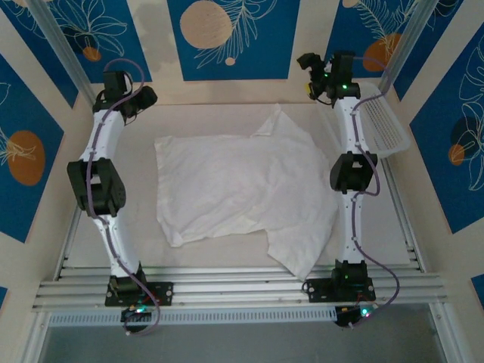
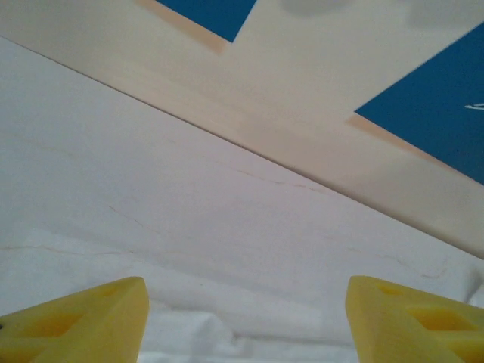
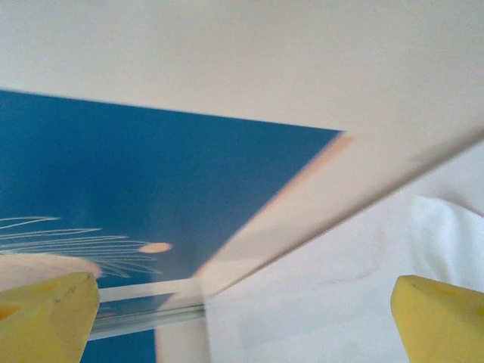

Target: Fold the inside-out t-shirt

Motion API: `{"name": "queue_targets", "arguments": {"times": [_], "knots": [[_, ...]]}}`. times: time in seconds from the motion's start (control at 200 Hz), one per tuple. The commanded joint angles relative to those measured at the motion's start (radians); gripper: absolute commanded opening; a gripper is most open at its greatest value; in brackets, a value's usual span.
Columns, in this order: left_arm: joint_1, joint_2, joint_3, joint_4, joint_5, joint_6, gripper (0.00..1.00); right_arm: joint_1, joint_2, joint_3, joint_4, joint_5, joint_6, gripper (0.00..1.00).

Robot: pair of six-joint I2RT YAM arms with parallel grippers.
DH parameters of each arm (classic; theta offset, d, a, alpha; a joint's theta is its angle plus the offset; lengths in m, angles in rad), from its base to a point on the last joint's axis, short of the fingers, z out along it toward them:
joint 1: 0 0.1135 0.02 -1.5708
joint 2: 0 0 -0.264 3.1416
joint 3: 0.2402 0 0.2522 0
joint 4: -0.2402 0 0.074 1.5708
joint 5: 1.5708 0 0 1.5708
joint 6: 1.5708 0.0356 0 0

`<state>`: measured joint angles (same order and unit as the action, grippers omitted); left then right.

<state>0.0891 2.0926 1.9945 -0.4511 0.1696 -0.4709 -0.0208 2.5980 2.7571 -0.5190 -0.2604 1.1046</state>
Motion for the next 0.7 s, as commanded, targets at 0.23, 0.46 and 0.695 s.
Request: {"name": "queue_targets", "arguments": {"times": [0.23,0.46,0.695], "knots": [[-0.194,-0.476,-0.445,0.051,0.158,-0.073,0.64,0.040,-0.586,-0.405,-0.355,0.015,-0.414,0.99],[-0.453,-0.695,-1.002,0.176,-0.032,-0.144,0.06,0.032,-1.201,-1.506,0.012,0.127,-0.311,0.63],[-0.416,-0.602,-1.126,0.178,-0.171,-0.202,0.00,-0.007,-1.278,-1.927,0.121,0.136,-0.186,0.00]]}}
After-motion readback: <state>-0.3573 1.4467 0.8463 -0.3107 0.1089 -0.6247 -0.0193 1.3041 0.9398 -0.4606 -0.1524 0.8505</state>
